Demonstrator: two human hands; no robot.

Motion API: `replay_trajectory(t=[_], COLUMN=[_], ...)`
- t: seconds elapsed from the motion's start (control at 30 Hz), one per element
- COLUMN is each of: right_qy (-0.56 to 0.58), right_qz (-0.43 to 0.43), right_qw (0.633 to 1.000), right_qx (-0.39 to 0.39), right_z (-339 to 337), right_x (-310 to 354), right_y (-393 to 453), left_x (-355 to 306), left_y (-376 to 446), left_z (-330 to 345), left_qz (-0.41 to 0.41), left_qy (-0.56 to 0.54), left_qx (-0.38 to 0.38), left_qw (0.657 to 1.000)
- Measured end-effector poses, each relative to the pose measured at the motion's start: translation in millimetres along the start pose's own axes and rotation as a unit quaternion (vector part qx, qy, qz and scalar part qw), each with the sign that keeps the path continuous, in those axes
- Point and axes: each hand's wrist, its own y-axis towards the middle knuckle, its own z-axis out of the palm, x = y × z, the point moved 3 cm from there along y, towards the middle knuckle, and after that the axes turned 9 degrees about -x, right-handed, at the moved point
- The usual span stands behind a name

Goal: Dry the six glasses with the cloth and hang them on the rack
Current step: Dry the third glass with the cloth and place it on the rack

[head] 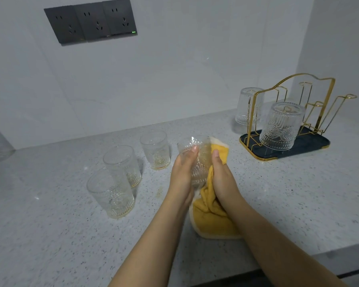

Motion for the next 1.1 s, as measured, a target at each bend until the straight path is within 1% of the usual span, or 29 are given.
replay_trajectory(t=[0.07, 0.1, 0.13, 0.17, 0.2, 0.23, 0.3, 0.33, 0.37, 0.4, 0.47, 0.53, 0.57, 0.63, 0.67, 0.7, 0.73, 0.77, 0.83, 0.87, 0.9, 0.93, 1.03, 1.1], right_qy=[-0.011, -0.025, -0.041, -0.052, -0.051, -0.035, 0.017, 0.025, 0.019, 0.012, -0.013, -0.049, -0.075, -0.109, -0.106, -0.089, -0.07, -0.049, -0.006, -0.005, -0.009, -0.014, -0.029, -0.037], right_qz=[-0.14, -0.195, -0.228, -0.239, -0.223, -0.178, -0.043, 0.002, 0.014, -0.002, -0.088, -0.186, -0.22, -0.252, -0.251, -0.23, -0.183, -0.118, 0.006, 0.028, 0.021, -0.012, -0.147, -0.185], right_qw=[0.99, 0.98, 0.972, 0.969, 0.973, 0.983, 0.999, 1.0, 1.0, 1.0, 0.996, 0.981, 0.972, 0.962, 0.962, 0.969, 0.98, 0.992, 1.0, 1.0, 1.0, 1.0, 0.988, 0.982], right_qx=[0.019, 0.028, 0.03, 0.026, 0.02, 0.011, 0.002, 0.003, 0.007, 0.012, 0.016, 0.028, 0.026, 0.003, -0.009, -0.014, -0.016, -0.014, -0.012, -0.008, -0.003, 0.003, 0.024, 0.024], right_z=[5.3, 7.9, 9.9, 10.2, 8.9, 5.8, -0.1, -2.5, -3.5, -2.5, 3.8, 9.6, 11.5, 11.8, 10.7, 8.8, 6.2, 4.4, 0.0, -1.8, -2.3, -0.7, 7.8, 10.8], right_x=[5.5, 8.0, 8.1, 7.8, 8.8, 11.5, 11.9, 7.5, 5.3, 6.0, 6.0, 4.8, 5.2, 5.9, 5.3, 5.9, 6.5, 6.8, 3.6, 1.7, 2.1, 3.8, 5.4, 7.3], right_y=[-6.5, -8.7, -8.3, -7.2, -6.1, -6.6, -3.6, -0.4, -0.2, -2.4, -8.2, -11.4, -11.3, -8.9, -7.7, -7.3, -6.3, -4.4, -1.1, -0.1, -1.6, -4.5, -11.5, -11.8], left_x=[-3.7, -3.5, -3.9, -3.4, -2.4, -3.0, -4.0, -2.4, -1.8, -2.3, -5.2, -9.0, -11.0, -12.4, -11.1, -10.7, -11.5, -9.7, -4.6, -3.1, -4.2, -6.2, -9.6, -11.7], left_y=[2.1, 3.6, 2.9, 1.2, 0.3, -1.6, -5.2, -5.4, -5.7, -5.9, -4.9, -2.2, -1.4, -3.3, -3.5, -5.6, -9.7, -11.0, -10.0, -9.3, -9.7, -10.1, -9.7, -7.5], left_z=[-1.3, -2.3, -1.6, -0.8, -0.4, 0.7, 2.6, 3.5, 3.9, 4.7, 2.7, 0.0, -0.8, -0.4, 0.2, 1.9, 4.2, 4.1, 4.5, 4.8, 4.8, 4.7, 4.4, 2.4], left_qz=[0.017, 0.023, 0.017, 0.008, 0.009, 0.018, 0.04, 0.037, 0.027, 0.014, 0.005, 0.025, 0.041, 0.052, 0.052, 0.049, 0.05, 0.051, 0.045, 0.032, 0.022, 0.021, 0.012, 0.033], left_qy=[0.011, 0.016, 0.012, 0.008, 0.016, 0.034, 0.057, 0.044, 0.031, 0.017, 0.014, 0.028, 0.036, 0.047, 0.046, 0.051, 0.06, 0.07, 0.069, 0.063, 0.055, 0.049, 0.031, 0.034], left_qx=[-0.025, -0.038, -0.049, -0.047, -0.038, -0.028, -0.008, 0.001, 0.004, 0.006, -0.012, -0.039, -0.053, -0.055, -0.053, -0.05, -0.042, -0.037, -0.022, -0.019, -0.022, -0.034, -0.076, -0.093], left_qw=[0.999, 0.999, 0.999, 0.999, 0.999, 0.999, 0.998, 0.998, 0.999, 1.0, 1.0, 0.999, 0.997, 0.996, 0.996, 0.996, 0.996, 0.996, 0.996, 0.997, 0.998, 0.998, 0.997, 0.995])
